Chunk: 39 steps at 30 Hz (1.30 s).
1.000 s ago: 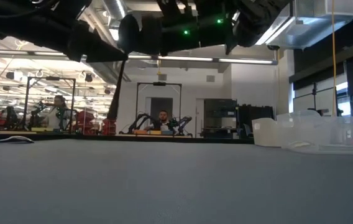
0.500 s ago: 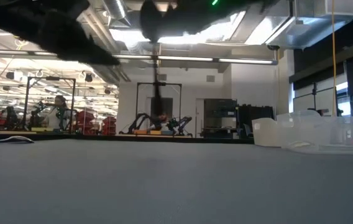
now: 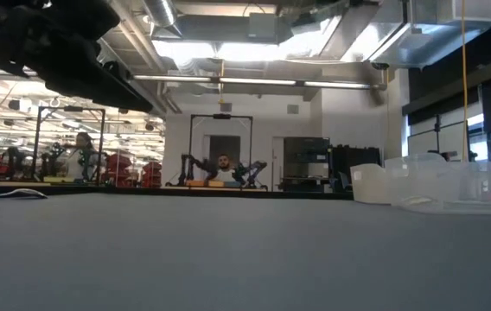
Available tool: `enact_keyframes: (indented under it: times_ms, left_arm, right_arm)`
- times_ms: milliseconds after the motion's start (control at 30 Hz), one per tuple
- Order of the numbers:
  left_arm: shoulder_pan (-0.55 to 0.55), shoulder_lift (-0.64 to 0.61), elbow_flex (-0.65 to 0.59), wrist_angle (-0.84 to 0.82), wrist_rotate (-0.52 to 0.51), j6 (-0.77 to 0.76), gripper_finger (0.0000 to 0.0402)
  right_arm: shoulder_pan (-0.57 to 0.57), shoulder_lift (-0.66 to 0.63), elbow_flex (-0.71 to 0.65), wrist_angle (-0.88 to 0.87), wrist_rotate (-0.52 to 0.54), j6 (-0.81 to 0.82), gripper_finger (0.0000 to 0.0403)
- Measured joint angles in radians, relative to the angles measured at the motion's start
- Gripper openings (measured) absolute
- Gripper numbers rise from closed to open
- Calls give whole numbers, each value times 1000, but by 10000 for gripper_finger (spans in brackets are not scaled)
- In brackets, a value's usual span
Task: Sort silverware by color (type)
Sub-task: Put the black spoon into the black bin
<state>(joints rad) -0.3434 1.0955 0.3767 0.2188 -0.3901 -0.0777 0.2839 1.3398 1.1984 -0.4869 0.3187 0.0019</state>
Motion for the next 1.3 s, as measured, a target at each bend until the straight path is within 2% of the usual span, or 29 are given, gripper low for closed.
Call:
enact_keyframes:
  times_ms: [167, 333, 633, 733, 833, 1000, 1167, 1300]
  left_arm:
    - [-4, 0, 0, 9, -15, 0, 195]
    - [-4, 0, 0, 9, -17, 0, 194]
    - [-4, 0, 0, 17, -27, -1, 194]
    - [-4, 0, -1, 17, -27, -1, 194]
    - [-4, 0, -1, 17, -27, -1, 194]
    - [-4, 0, -1, 17, -28, 0, 194]
    - [-4, 0, -1, 17, -33, -1, 194]
    - [-4, 0, -1, 17, -39, 0, 194]
  right_arm:
    - [98, -113, 0, -242, -58, 282, 7]
    - [222, -173, 0, -444, -29, 543, 10]
    - [367, -139, -2, -697, -11, 917, 11]
    - [404, -110, -3, -765, 49, 998, 12]
    - [430, -89, -35, -753, 64, 1041, 12]
    - [454, -72, -132, -738, 10, 1157, 12]
    - [458, -72, -233, -736, -98, 1277, 12]
    - [458, -72, -284, -731, -105, 1312, 12]
